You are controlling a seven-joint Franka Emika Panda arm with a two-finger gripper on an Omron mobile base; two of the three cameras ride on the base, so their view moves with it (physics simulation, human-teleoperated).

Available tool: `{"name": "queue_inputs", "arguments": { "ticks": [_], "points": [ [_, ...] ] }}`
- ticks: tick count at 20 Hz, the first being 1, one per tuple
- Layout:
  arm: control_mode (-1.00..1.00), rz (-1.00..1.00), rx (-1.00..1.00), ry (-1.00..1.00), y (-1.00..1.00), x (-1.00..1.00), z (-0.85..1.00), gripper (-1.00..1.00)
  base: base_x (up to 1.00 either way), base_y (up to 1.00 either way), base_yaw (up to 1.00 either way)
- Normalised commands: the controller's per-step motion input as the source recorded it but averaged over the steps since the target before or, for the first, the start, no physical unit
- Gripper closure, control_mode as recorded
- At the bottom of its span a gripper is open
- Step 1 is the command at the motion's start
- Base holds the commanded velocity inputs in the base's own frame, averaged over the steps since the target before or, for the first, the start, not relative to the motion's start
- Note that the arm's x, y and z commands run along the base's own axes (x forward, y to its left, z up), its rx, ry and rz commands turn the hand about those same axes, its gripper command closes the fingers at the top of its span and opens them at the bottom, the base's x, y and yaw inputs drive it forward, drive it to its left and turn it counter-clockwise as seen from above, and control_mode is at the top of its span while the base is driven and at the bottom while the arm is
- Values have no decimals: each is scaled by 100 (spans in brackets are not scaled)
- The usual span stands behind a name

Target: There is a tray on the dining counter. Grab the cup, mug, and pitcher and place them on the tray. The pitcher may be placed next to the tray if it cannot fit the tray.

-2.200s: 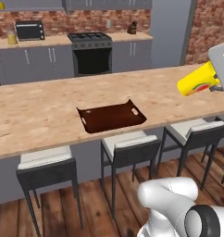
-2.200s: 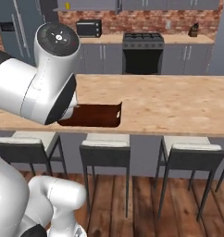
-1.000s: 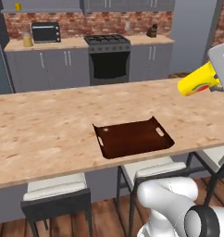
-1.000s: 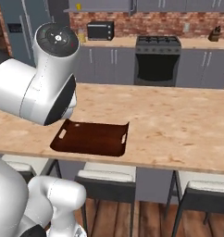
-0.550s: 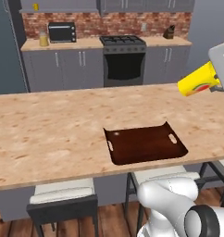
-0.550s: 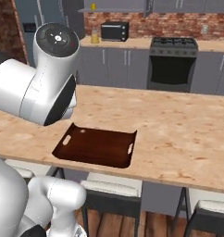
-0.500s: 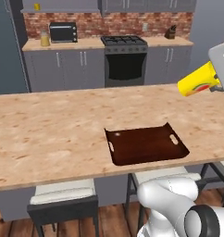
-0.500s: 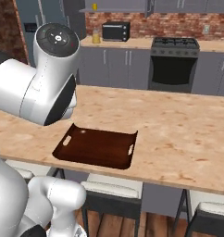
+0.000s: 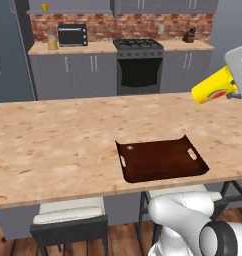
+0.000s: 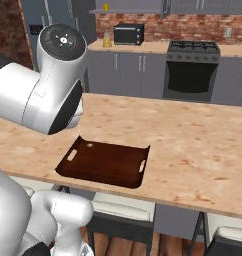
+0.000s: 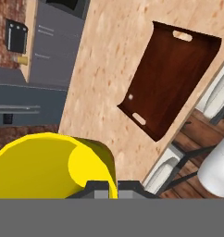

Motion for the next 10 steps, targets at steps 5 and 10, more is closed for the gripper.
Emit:
{"name": "queue_inputs", "arguments": {
  "ticks": [5,10],
  "points": [
    [100,0,0,0,0,0,0,100,37,0,0],
    [-100,0,0,0,0,37,-12,100,0,0,0]
  ]
}}
